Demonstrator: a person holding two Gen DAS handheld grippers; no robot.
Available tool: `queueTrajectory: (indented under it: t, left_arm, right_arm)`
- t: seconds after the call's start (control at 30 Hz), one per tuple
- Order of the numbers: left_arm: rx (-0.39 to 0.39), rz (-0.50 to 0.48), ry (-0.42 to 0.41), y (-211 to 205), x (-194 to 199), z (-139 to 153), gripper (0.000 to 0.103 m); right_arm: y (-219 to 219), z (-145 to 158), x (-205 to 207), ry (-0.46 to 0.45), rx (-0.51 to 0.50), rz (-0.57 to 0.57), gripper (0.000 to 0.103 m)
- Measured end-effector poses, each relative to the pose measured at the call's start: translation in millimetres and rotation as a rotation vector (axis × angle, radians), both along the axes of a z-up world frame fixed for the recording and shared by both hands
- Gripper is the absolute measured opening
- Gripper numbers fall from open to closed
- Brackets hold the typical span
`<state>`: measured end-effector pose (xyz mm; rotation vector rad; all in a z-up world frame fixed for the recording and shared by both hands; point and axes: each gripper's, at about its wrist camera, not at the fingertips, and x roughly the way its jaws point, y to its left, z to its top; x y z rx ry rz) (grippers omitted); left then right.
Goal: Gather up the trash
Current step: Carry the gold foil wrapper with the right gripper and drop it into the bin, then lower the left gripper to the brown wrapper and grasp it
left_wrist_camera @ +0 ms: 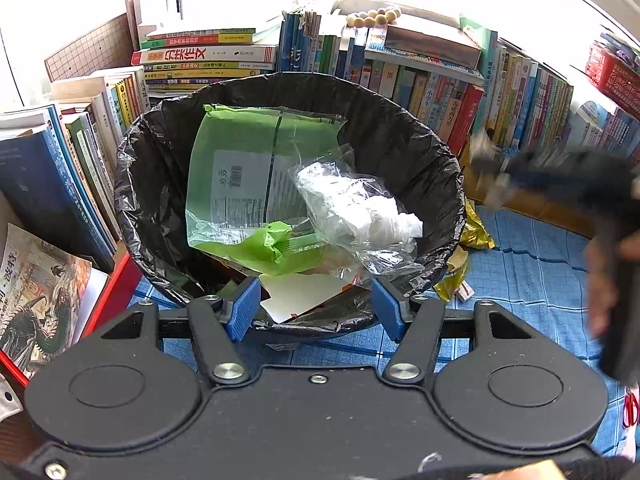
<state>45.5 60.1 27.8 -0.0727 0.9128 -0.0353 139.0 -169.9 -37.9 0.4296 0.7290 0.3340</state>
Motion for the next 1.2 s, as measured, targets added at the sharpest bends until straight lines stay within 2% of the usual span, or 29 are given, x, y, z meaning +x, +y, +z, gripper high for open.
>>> queueTrajectory:
  t: [0.13,0.23,0.3,0.33,0.37,0.4,0.53,0.6,0.7,0.87,1.03,1.2]
  left_arm:
    - [0.0,-0.003,-0.012,-0.6,-6.0,3.5,0.059]
    - [0.002,-0.004,-0.021,-2.3,-9.6,6.2,0.059]
    - [-0.001,-0.005,-0.026,-3.0,-12.3,8.5,0.059]
    - [-0.003,-0.007,-0.028,-3.3,-13.7,9.9,0.059]
    - [-0.004,-0.008,-0.031,-3.6,-15.1,11.1,0.059]
    - [-0.004,-0.009,-0.033,-3.9,-16.6,12.4,0.059]
    - [-0.02,-0.017,-0.031,-5.8,-24.5,15.9,0.06]
    - [-0.012,-0.026,-0.034,-9.2,-30.0,17.3,0.06]
    - [-0.045,-0.053,-0.035,-14.7,-38.9,20.9,0.06]
    - [-0.044,-0.125,-0.043,-40.0,-56.1,21.5,0.06]
    - [-0.042,-0.194,-0.038,-82.1,-61.7,-1.3,0.061]
    - [-0.094,-0.09,-0.059,-112.9,-48.9,-46.9,0.061]
  right_arm:
    - [15.3,52.3,-10.4,-0.125,0.017,0.156,0.012]
    - [33.0,67.2,-4.7,-0.148,0.029,0.263,0.015]
    - [50.0,67.5,2.1,-0.131,0.015,0.322,0.029]
    - [55.8,66.0,5.4,-0.116,0.015,0.349,0.04]
    - [59.7,64.3,6.5,-0.103,0.027,0.361,0.056]
    - [61.4,62.4,7.7,-0.093,0.045,0.368,0.066]
    - [55.2,59.5,4.4,-0.084,0.077,0.341,0.067]
    - [44.7,59.7,1.9,-0.08,0.077,0.304,0.068]
    - [22.4,57.3,-5.5,-0.075,0.077,0.238,0.069]
    - [-17.2,41.8,-21.9,-0.054,0.01,0.127,0.071]
    - [-47.1,16.5,-43.7,-0.021,-0.101,0.057,0.074]
    - [-72.9,-8.3,-59.6,0.01,-0.183,0.007,0.075]
